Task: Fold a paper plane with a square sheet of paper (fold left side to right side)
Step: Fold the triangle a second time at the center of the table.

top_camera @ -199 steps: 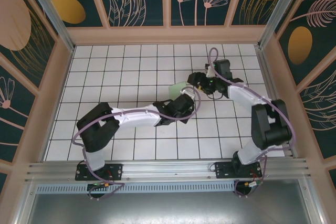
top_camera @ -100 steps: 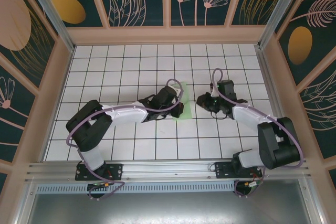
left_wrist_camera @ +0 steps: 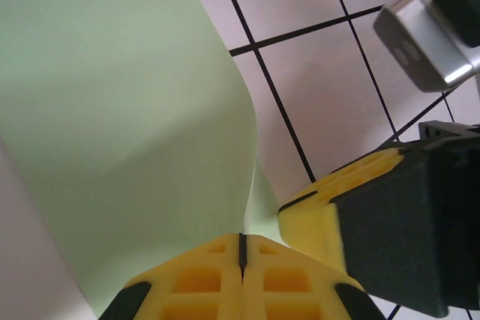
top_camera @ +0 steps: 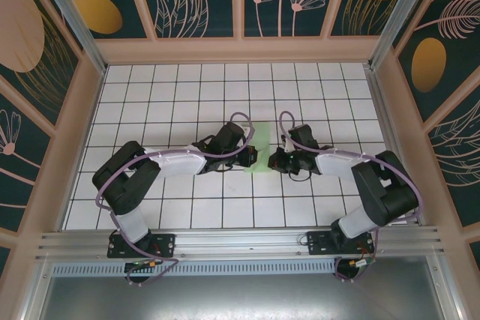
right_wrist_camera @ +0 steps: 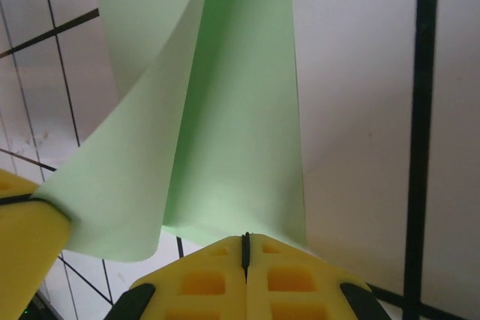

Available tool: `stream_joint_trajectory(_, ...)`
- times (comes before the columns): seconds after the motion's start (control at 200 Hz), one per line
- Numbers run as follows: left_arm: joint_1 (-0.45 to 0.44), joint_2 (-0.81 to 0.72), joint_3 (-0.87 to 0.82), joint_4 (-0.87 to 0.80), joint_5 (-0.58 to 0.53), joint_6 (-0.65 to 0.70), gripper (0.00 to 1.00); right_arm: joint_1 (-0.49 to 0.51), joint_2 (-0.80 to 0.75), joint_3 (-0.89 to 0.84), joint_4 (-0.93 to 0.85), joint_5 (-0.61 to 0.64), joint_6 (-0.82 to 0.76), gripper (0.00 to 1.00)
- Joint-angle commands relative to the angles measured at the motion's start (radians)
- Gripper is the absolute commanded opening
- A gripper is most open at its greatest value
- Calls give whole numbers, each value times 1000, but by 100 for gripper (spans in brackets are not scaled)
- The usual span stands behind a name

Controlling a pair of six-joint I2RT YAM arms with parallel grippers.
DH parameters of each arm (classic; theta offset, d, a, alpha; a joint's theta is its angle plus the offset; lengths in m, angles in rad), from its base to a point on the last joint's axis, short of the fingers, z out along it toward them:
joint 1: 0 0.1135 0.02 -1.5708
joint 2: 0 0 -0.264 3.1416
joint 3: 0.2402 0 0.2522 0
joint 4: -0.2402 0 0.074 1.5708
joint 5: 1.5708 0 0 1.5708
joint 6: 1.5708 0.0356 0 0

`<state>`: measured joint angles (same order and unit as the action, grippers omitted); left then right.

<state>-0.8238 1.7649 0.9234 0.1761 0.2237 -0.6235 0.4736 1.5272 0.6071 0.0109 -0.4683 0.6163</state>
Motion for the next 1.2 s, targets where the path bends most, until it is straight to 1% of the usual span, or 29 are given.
stream_joint_trajectory(0.0,8,-24,4,-3,-17,-2,0,16,36,47,-13,35,-1,0)
stream_joint_trajectory(0.115,9,-20,16,-29,-40,15,0,19,60,59,-45,54,-6,0)
stream_joint_trajectory(0.3,20,-1,44,-129,-93,79,0,19,105,88,-164,109,-52,0)
stream_joint_trajectory(0.315,21,2,69,-135,-96,84,0,19,110,90,-170,111,-54,0)
stream_joint_trajectory(0.37,26,12,81,-149,-104,99,0,19,123,96,-188,118,-62,0)
stream_joint_trajectory(0.656,34,77,142,-203,-177,144,0,22,134,99,-197,133,-62,0)
stream_joint_trajectory(1.196,43,143,185,-226,-228,199,0,29,134,103,-210,136,-73,0)
